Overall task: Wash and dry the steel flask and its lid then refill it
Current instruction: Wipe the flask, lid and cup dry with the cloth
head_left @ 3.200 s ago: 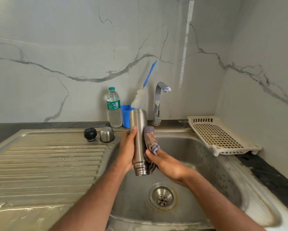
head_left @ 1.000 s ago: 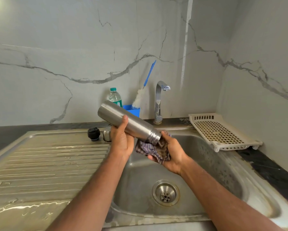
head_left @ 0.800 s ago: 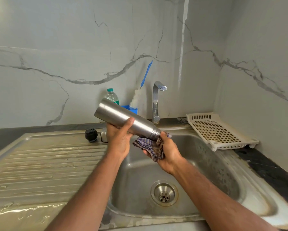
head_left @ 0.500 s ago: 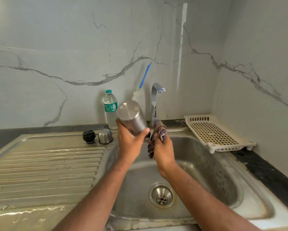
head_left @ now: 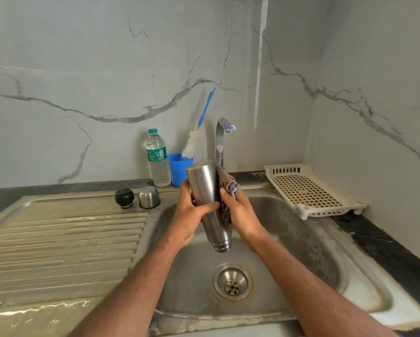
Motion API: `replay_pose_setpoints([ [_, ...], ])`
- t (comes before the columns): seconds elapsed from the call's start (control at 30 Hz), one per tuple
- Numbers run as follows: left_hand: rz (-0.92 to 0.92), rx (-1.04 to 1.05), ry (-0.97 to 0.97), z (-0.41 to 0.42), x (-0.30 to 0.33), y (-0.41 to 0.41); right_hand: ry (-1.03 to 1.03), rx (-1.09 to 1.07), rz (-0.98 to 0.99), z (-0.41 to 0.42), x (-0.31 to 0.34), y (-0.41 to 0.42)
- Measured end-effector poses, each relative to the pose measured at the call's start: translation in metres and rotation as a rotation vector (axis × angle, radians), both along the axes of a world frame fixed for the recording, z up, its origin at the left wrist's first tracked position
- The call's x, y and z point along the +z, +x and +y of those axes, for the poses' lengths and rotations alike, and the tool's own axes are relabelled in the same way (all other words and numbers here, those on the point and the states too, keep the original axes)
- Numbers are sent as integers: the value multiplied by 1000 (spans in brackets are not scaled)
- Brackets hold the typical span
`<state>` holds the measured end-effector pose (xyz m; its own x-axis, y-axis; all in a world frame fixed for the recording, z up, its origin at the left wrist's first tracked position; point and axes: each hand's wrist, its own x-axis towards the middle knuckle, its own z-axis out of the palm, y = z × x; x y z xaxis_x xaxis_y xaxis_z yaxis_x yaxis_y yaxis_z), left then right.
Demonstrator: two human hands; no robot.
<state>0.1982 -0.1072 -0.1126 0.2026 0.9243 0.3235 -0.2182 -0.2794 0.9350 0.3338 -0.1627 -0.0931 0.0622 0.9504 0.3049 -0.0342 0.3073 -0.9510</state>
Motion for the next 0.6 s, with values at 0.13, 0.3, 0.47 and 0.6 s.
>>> replay_pose_setpoints([
  [0.13, 40, 37, 86, -2, 3, 7, 253, -66, -54, 2, 14, -20],
  [0.3, -70, 60, 36, -1, 5, 12, 11, 32, 60, 6, 12, -1],
  [0.47, -443, 77, -144, 12, 19, -21, -270, 131, -341, 13, -16, 22],
  [0.6, -534, -4, -278, 2, 15, -28, -139, 136, -275, 12, -13, -10],
])
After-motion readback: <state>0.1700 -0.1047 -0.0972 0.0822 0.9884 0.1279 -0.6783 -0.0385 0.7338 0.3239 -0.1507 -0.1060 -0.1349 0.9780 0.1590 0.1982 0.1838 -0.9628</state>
